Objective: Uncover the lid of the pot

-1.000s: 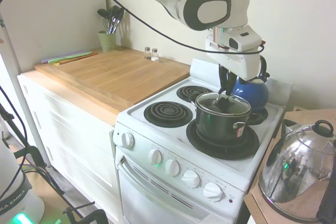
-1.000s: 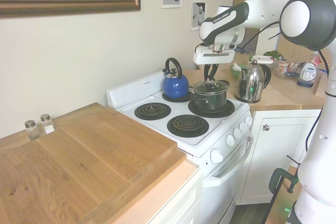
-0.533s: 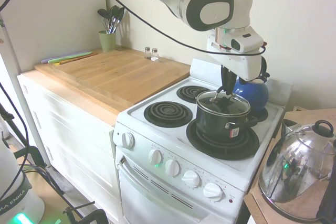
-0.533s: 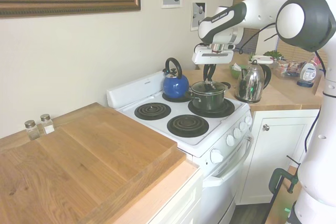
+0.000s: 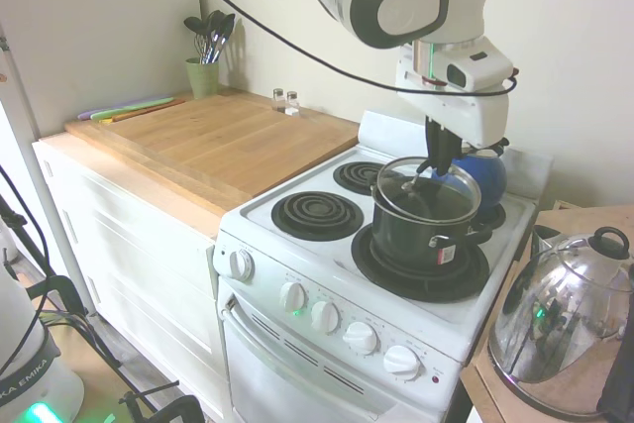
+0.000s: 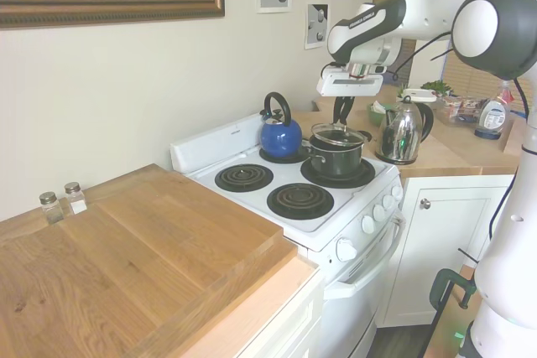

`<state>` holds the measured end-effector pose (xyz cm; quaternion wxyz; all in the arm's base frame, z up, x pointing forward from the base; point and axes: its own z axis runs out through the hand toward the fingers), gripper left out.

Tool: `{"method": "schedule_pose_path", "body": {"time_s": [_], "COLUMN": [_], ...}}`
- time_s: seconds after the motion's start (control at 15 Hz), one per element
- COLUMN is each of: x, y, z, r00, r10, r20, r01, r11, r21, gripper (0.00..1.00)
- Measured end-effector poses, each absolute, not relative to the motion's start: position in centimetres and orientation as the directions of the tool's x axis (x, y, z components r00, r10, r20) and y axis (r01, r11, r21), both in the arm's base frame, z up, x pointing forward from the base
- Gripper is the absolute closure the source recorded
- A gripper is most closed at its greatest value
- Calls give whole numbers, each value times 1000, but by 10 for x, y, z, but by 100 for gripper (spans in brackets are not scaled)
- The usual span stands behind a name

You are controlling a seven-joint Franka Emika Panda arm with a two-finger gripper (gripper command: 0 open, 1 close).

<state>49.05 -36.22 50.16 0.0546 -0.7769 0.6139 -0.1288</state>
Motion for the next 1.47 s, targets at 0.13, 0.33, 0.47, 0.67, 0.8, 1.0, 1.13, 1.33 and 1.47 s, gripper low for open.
{"method": "schedule_pose_path", "body": {"time_s": [0.13, 0.33, 0.47, 0.67, 0.8, 1.0, 1.13, 1.33, 1.47], "x": [486, 489, 486, 480, 485, 499, 504, 529, 560], "y": [-357, -331, -294, -210, -139, -28, 40, 108, 135], "z": [516, 537, 554, 582, 593, 586, 571, 538, 515], "r00": [222, 257, 285, 330, 365, 452, 516, 580, 605], "r10": [-965, -952, -938, -907, -882, -831, -790, -755, -744], "r20": [140, 168, 199, 263, 296, 323, 329, 306, 284], "r01": [-935, -923, -914, -891, -872, -829, -792, -764, -754], "r11": [-251, -293, -329, -392, -436, -525, -587, -635, -650], "r21": [-250, -249, -239, -230, -224, -192, -166, -117, -96], "gripper": [100, 100, 100, 100, 100, 100, 100, 100, 100]}}
